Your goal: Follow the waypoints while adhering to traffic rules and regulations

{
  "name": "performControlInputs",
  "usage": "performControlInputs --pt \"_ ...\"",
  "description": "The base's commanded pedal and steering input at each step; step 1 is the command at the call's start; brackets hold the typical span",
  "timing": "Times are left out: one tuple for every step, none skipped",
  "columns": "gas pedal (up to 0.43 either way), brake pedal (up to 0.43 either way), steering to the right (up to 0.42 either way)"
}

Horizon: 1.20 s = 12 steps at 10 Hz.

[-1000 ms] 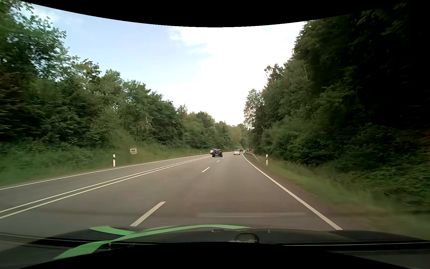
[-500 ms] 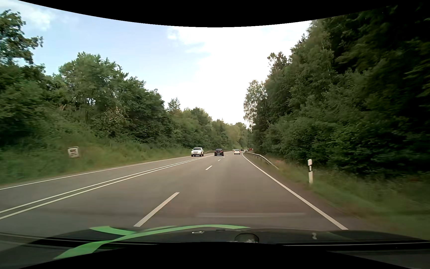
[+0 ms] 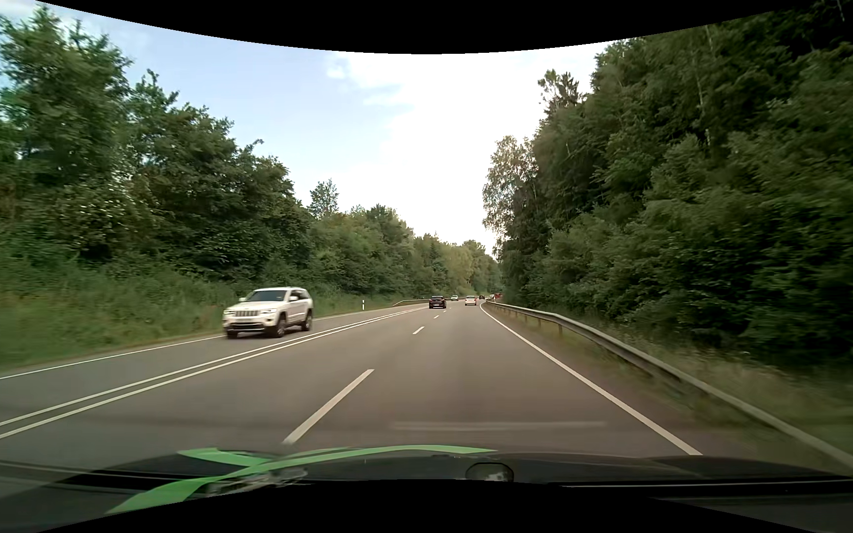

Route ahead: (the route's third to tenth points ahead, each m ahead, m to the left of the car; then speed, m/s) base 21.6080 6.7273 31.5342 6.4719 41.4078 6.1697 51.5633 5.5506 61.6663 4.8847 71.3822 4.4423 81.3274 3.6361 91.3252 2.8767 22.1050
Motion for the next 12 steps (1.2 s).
performControlInputs --pt "0.409 0.0 0.003" --pt "0.421 0.0 0.003" --pt "0.421 0.0 0.003" --pt "0.421 0.0 0.003" --pt "0.429 0.0 0.003" --pt "0.429 0.0 0.003" --pt "0.441 0.0 0.003" --pt "0.441 0.0 0.003" --pt "0.441 0.0 0.003" --pt "0.441 0.0 0.004" --pt "0.441 0.0 0.003" --pt "0.441 0.0 0.003"
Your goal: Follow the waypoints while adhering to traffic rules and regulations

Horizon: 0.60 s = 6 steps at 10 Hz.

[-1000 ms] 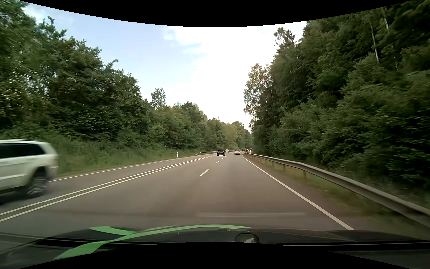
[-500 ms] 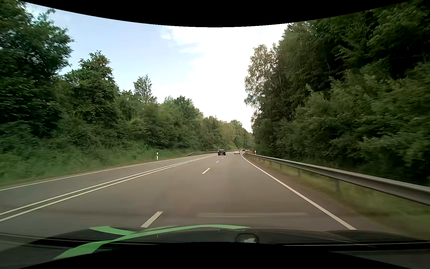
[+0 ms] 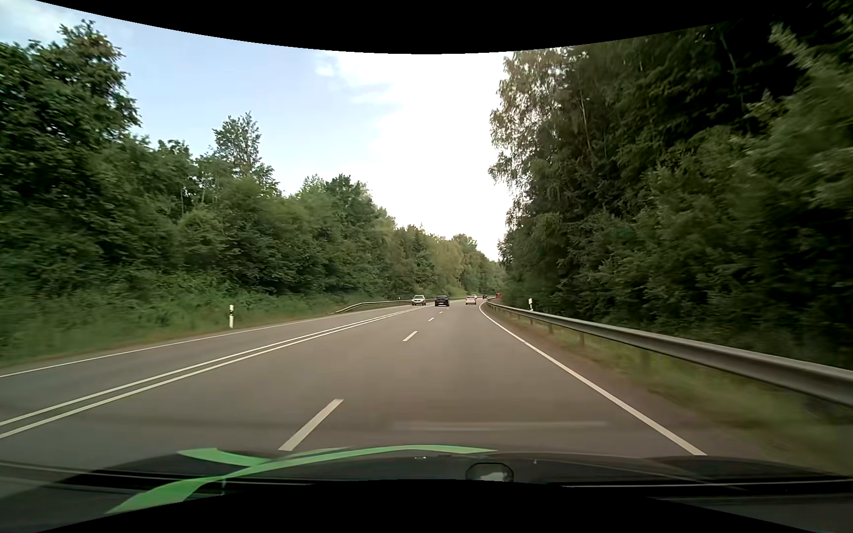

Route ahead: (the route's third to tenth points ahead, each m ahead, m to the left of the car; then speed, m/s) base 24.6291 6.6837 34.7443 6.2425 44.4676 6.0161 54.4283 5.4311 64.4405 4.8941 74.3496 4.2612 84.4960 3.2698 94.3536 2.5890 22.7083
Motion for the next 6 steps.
performControlInputs --pt "0.441 0.0 0.003" --pt "0.441 0.0 0.003" --pt "0.429 0.0 0.004" --pt "0.37 0.0 0.003" --pt "0.37 0.0 0.003" --pt "0.37 0.0 0.004"
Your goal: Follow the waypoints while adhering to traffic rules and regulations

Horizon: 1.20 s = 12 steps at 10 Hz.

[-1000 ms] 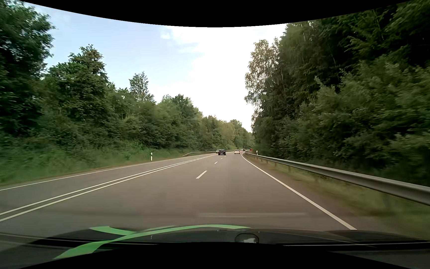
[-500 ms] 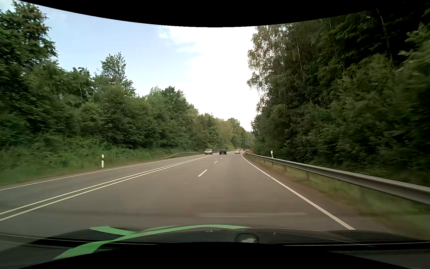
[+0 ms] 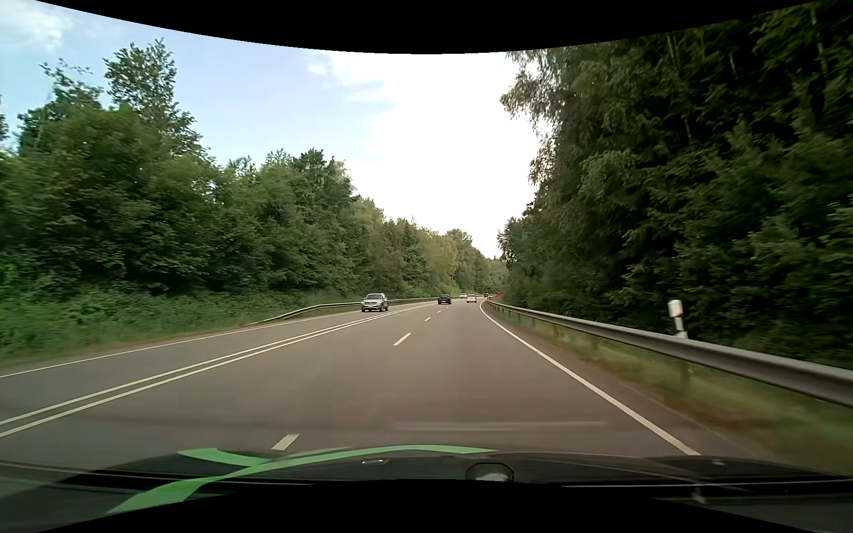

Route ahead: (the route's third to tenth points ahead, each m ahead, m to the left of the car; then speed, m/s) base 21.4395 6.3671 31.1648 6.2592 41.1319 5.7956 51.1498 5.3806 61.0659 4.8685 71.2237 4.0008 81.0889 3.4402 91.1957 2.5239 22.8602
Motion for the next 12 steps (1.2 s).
performControlInputs --pt "0.37 0.0 0.004" --pt "0.378 0.0 0.004" --pt "0.39 0.0 0.004" --pt "0.409 0.0 0.003" --pt "0.421 0.0 0.004" --pt "0.421 0.0 0.004" --pt "0.421 0.0 0.004" --pt "0.421 0.0 0.003" --pt "0.421 0.0 0.004" --pt "0.421 0.0 0.004" --pt "0.421 0.0 0.003" --pt "0.421 0.0 0.003"
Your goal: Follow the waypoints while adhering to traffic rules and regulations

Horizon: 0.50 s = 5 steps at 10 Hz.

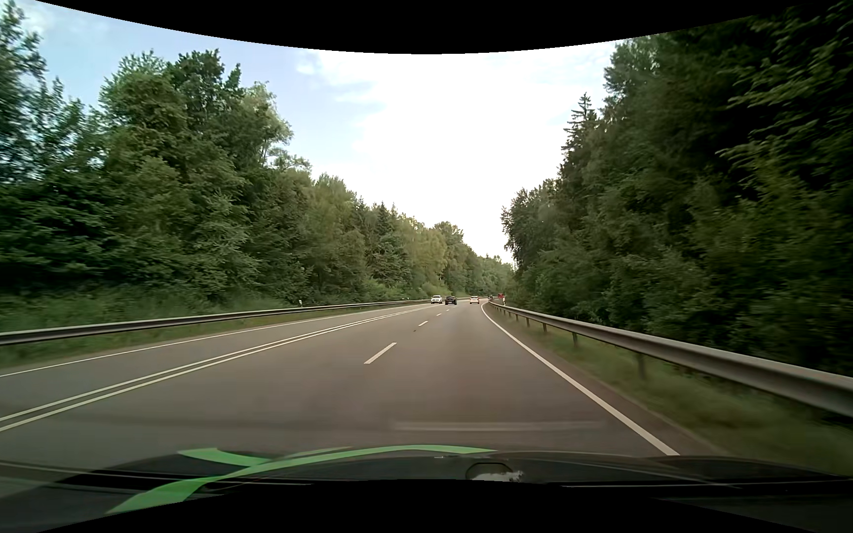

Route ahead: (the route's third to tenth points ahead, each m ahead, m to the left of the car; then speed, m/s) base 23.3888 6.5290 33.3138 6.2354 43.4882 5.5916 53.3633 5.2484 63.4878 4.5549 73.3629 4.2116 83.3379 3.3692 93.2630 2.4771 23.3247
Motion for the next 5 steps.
performControlInputs --pt "0.421 0.0 0.004" --pt "0.39 0.0 0.003" --pt "0.378 0.0 0.003" --pt "0.378 0.0 0.004" --pt "0.378 0.0 0.004"
